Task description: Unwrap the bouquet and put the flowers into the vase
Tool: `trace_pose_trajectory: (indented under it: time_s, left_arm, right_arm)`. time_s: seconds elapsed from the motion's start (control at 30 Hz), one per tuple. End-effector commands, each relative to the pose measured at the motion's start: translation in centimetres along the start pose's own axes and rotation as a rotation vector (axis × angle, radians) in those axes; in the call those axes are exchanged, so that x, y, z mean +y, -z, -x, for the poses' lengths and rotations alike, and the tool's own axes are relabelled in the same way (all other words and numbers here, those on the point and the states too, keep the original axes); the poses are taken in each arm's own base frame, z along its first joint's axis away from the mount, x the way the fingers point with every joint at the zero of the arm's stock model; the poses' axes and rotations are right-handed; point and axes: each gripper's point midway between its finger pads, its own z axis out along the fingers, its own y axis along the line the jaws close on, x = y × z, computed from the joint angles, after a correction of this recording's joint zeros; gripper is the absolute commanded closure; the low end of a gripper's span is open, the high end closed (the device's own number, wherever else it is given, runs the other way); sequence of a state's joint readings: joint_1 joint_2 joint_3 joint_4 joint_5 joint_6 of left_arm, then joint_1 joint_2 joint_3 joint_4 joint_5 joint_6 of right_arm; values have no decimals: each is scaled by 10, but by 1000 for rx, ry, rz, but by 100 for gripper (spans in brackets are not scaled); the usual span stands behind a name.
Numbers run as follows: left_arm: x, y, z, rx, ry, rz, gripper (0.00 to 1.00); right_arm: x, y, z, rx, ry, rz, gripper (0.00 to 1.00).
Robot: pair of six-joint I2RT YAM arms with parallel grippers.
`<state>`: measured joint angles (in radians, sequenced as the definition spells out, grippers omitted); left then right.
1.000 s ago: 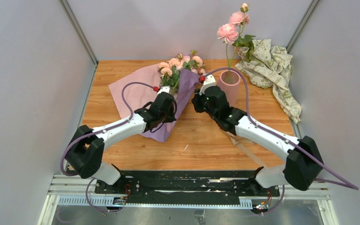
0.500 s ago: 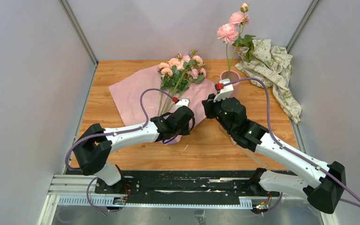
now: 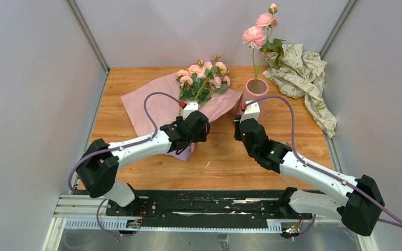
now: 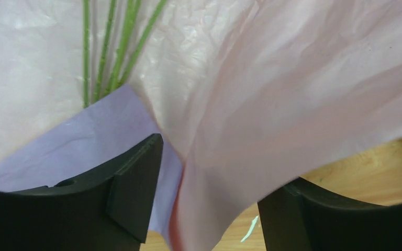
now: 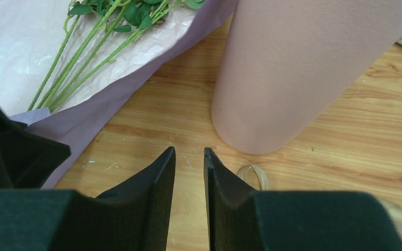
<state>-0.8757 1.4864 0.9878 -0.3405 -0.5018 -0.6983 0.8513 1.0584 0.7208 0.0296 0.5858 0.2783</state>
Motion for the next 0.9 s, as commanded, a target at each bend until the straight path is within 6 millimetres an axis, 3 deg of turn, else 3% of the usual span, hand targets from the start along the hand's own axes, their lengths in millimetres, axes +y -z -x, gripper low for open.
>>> trace_pose_trajectory:
  time_s: [0.0, 0.13, 0.27, 0.5, 0.73, 0.87]
  left_arm:
    - [-42, -11, 3, 32, 18, -176, 32]
    - [-83, 15, 13, 30, 99, -428, 56]
    - [-117, 38, 10, 108, 132, -624, 69]
    - [-180, 41, -4, 235, 163, -825, 99]
    - [-211, 42, -23, 301, 147, -883, 100]
    - [-209, 21, -38, 318, 154, -832, 100]
  right_arm:
    - [-8, 9, 6, -47, -59, -24, 74]
    - [-24, 26, 17, -103, -77, -40, 85]
    - [-45, 47, 27, -148, -95, -73, 90]
    - [-68, 69, 35, -200, -119, -108, 91]
    - [-85, 80, 31, -204, -110, -154, 92]
    - [-90, 85, 32, -214, -113, -160, 92]
